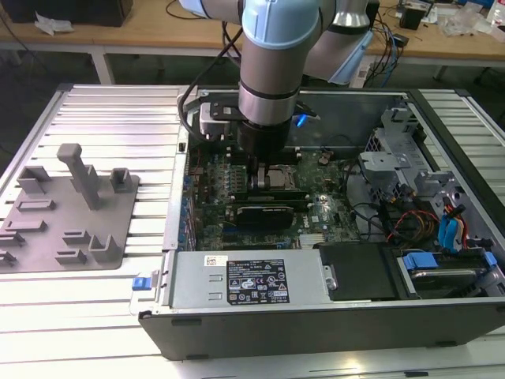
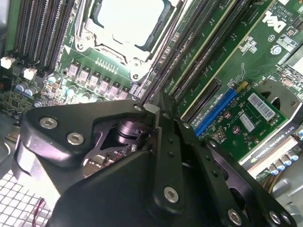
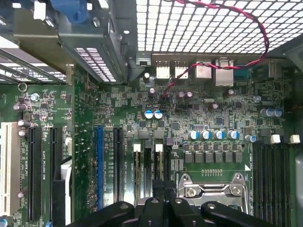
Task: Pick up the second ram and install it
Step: 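Press down the second ram until it locks into place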
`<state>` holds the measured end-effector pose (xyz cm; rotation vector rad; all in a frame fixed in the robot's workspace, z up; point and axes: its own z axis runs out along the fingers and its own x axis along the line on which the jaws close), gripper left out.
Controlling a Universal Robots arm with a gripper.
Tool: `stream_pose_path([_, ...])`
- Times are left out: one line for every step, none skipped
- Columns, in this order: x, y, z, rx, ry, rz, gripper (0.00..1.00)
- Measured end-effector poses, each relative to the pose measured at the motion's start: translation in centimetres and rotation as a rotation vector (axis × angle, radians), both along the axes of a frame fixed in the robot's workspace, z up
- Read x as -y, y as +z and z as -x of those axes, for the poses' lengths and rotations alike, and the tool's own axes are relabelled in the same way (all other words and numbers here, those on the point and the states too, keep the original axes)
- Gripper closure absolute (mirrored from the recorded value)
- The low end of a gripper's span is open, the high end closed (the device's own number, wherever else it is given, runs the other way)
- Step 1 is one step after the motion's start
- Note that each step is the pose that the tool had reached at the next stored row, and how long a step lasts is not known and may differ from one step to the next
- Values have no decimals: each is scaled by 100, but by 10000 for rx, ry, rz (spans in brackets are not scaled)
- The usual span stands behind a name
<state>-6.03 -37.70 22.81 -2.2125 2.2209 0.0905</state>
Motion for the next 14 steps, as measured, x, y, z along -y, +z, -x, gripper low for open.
stream_pose_path([-1,6,0,4,0,-7,92])
stream_pose_path([-3,24,-2,16,0,-18,92])
stream_pose_path([-1,53,-1,5,1,-6,92])
stream_pose_path([0,112,0,0,1,1,92])
stream_pose_path([0,143,0,1,0,1,92])
stream_pose_path([0,190,0,0,0,2,92])
stream_pose_path([0,235,0,-1,0,6,92])
stream_pose_path([0,246,0,-1,0,8,92])
stream_pose_path([0,245,0,1,0,4,92])
stream_pose_path([0,246,-2,0,1,5,92])
stream_pose_path([0,246,-12,0,1,7,92])
stream_pose_path([0,247,-62,-14,1,9,92])
stream_pose_path([0,247,-121,-31,0,9,92])
stream_pose_path([0,247,-160,-43,0,8,92])
